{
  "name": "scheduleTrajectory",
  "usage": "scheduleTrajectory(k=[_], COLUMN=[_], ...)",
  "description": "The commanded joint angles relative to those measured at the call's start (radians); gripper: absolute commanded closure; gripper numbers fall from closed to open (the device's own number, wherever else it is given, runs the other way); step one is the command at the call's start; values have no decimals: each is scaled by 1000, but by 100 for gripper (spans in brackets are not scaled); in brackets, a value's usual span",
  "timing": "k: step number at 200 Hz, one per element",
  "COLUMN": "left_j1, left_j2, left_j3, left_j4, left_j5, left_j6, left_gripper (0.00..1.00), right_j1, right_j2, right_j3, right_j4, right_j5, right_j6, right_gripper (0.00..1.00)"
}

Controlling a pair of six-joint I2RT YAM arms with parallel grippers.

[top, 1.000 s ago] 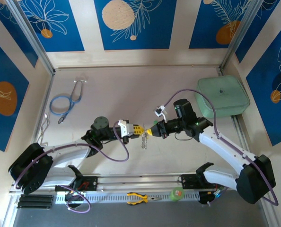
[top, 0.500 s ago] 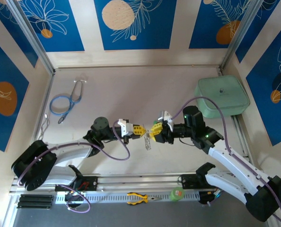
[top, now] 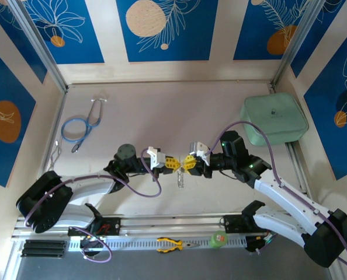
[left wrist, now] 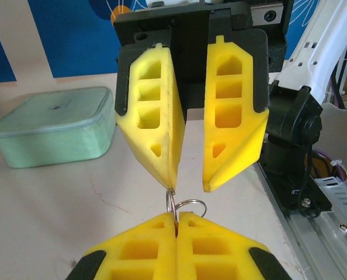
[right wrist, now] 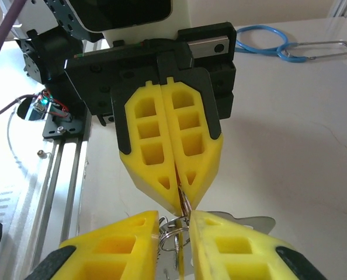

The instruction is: Put the keys on the keyring

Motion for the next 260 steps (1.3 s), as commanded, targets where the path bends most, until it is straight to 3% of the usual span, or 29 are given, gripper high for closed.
scheduleTrajectory(k=[1,65,81,101,115,128,141,163,187,260], left_j1=[-6,-6,-7,-7,-6,-6,-7,-7,-6,-7], left_j2=[-26,-26,-30,-32,-36,-53,-82,-125,-145,-143], left_j3=[17,19,19,18,16,11,22,65,91,93], left_j4=[34,28,23,20,11,-32,-137,-353,-449,-429], left_j5=[57,77,79,73,47,1,-34,-54,-61,-36], left_j6=[8,8,11,14,20,45,97,199,257,253], left_gripper=[100,100,100,100,100,69,65,65,67,77], right_j1=[14,40,40,40,40,41,51,91,131,194], right_j2=[-2,31,33,36,36,38,44,85,143,259], right_j3=[13,24,29,39,54,77,113,197,274,397], right_j4=[-1,-27,-24,-39,-62,-99,-159,-291,-373,-443], right_j5=[62,36,26,5,3,12,48,134,209,313], right_j6=[-29,-50,-49,-59,-69,-87,-124,-211,-268,-298], right_gripper=[75,77,84,100,100,100,100,100,100,100])
